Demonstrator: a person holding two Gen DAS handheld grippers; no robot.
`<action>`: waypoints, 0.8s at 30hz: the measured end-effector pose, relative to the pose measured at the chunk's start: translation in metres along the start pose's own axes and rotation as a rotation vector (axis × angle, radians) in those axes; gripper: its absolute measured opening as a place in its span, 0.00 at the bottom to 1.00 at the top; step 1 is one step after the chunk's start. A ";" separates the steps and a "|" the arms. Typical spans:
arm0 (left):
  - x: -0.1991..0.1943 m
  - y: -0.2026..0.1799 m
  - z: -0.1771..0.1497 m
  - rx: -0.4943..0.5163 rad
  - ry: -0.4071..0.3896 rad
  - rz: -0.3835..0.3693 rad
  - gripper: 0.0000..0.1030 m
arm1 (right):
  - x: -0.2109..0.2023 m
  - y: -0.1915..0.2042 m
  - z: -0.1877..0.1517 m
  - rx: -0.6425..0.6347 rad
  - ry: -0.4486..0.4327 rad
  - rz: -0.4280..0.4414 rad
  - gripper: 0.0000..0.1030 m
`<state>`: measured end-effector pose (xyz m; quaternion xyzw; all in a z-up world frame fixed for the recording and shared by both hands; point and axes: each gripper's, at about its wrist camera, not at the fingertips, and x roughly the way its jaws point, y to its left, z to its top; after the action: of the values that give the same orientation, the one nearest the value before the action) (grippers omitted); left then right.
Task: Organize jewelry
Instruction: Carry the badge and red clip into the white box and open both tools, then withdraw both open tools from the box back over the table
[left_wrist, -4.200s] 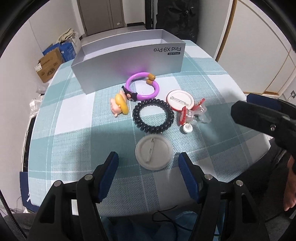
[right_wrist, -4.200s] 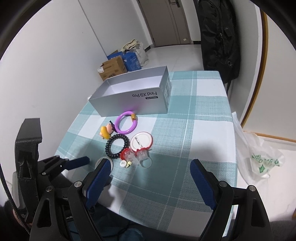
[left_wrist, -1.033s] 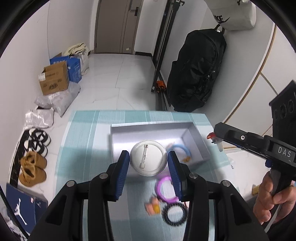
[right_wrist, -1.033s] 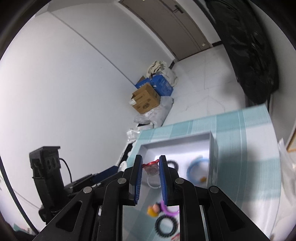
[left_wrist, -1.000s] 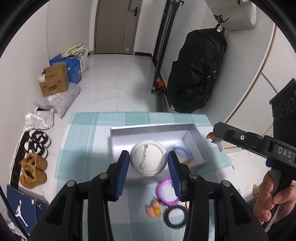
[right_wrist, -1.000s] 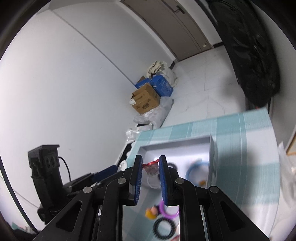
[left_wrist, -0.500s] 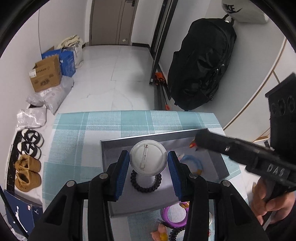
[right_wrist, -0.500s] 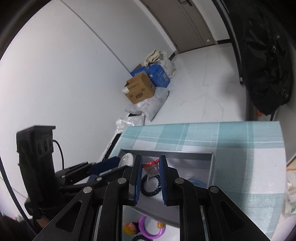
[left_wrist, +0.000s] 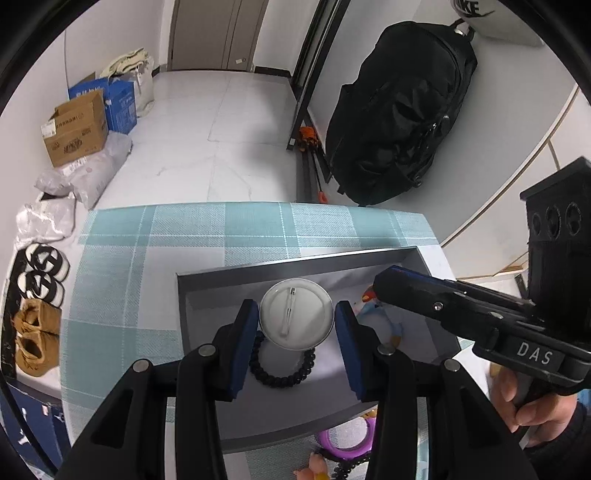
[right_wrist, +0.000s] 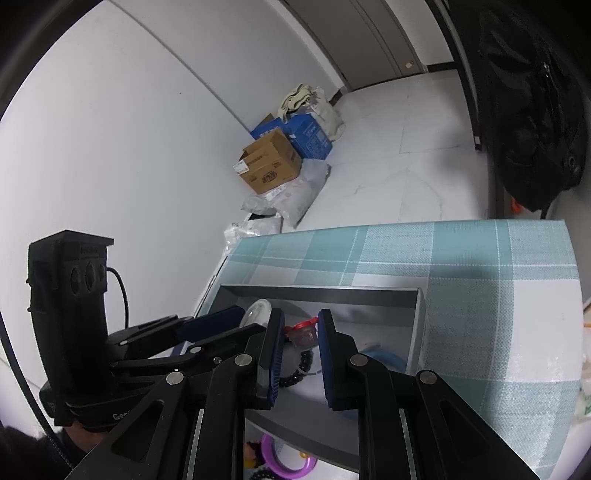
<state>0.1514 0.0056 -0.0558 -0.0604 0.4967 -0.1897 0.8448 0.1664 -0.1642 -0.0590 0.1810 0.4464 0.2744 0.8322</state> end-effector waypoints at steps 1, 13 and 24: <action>0.000 0.000 0.000 -0.007 -0.004 -0.002 0.36 | 0.000 0.000 0.000 0.003 -0.004 -0.007 0.19; -0.004 -0.002 -0.001 -0.043 -0.010 -0.147 0.50 | -0.034 -0.005 -0.002 0.019 -0.123 -0.003 0.50; -0.042 -0.023 -0.022 0.060 -0.153 -0.063 0.52 | -0.071 -0.004 -0.026 0.037 -0.189 -0.069 0.70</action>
<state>0.1082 0.0027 -0.0253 -0.0650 0.4226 -0.2256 0.8754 0.1135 -0.2097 -0.0292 0.2058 0.3768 0.2191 0.8762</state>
